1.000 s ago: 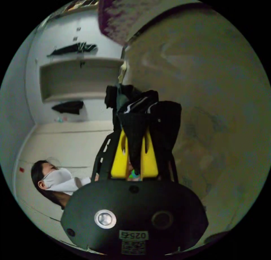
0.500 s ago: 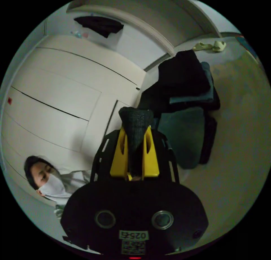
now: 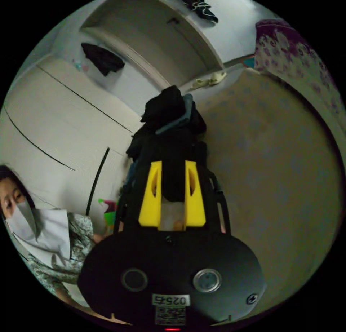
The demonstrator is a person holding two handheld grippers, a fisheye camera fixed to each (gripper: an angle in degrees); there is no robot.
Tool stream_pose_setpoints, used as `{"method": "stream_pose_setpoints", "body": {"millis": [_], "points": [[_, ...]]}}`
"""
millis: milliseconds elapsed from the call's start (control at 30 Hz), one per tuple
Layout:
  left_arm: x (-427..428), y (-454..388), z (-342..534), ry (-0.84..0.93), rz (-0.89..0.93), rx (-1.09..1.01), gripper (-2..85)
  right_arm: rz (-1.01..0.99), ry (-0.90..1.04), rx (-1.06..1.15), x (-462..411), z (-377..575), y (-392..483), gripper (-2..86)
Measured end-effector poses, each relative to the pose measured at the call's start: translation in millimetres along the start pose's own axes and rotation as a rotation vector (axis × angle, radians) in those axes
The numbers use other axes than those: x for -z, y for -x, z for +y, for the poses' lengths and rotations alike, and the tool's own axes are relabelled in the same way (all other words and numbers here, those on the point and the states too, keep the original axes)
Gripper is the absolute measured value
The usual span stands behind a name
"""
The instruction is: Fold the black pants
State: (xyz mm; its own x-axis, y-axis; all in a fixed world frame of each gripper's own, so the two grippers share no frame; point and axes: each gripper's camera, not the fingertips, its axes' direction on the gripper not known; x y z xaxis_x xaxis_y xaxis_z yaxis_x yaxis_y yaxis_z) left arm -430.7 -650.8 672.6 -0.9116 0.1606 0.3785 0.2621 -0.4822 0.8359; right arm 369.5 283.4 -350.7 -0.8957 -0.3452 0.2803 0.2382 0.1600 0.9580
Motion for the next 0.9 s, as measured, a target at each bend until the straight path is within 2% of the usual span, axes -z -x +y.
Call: {"method": "stream_pose_setpoints", "body": {"millis": [67,133,200,233,300,367,400,433,500,567,633,733,833,900], "points": [[-11,-18,13,0.030,0.029,0.034,4.6,0.052,0.144,-0.008,-52,5,-37,17.1],[-20,-40,32,0.129,0.049,0.026,6.1,0.062,0.226,-0.010,-97,17,-60,17.5],[-17,-75,55,0.251,0.072,-0.026,8.3,0.053,0.188,-0.046,-133,33,-80,16.9],[-6,-101,67,0.291,0.055,-0.091,8.9,0.015,0.105,-0.072,-150,44,-95,16.6],[29,-143,73,0.234,-0.009,-0.215,9.7,-0.095,-0.011,-0.125,-175,52,-123,16.9],[77,-187,64,0.037,-0.279,-0.412,10.6,-0.212,-0.065,-0.214,-221,48,-170,18.5],[83,-192,58,0.009,-0.350,-0.439,11.2,-0.231,-0.057,-0.232,-234,46,-181,18.8],[86,-193,44,0.004,-0.459,-0.451,12.6,-0.271,-0.049,-0.267,-262,40,-201,19.2],[74,-175,20,0.108,-0.507,-0.394,13.6,-0.309,-0.073,-0.288,-298,31,-217,18.3],[36,-140,11,0.331,-0.472,-0.297,13.4,-0.269,-0.054,-0.284,-343,16,-220,15.9],[5,-123,23,0.447,-0.454,-0.273,11.3,-0.198,-0.022,-0.268,-370,5,-213,13.3],[-11,-118,45,0.371,-0.501,-0.283,3.4,-0.042,-0.010,-0.233,-390,-7,-190,10.3],[10,-135,69,0.280,-0.426,-0.228,1.2,0.080,0.030,-0.053,-404,-24,-136,9.1],[29,-159,91,0.210,-0.440,-0.278,0.9,0.068,0.021,0.042,-413,-37,-103,9.2]]}}
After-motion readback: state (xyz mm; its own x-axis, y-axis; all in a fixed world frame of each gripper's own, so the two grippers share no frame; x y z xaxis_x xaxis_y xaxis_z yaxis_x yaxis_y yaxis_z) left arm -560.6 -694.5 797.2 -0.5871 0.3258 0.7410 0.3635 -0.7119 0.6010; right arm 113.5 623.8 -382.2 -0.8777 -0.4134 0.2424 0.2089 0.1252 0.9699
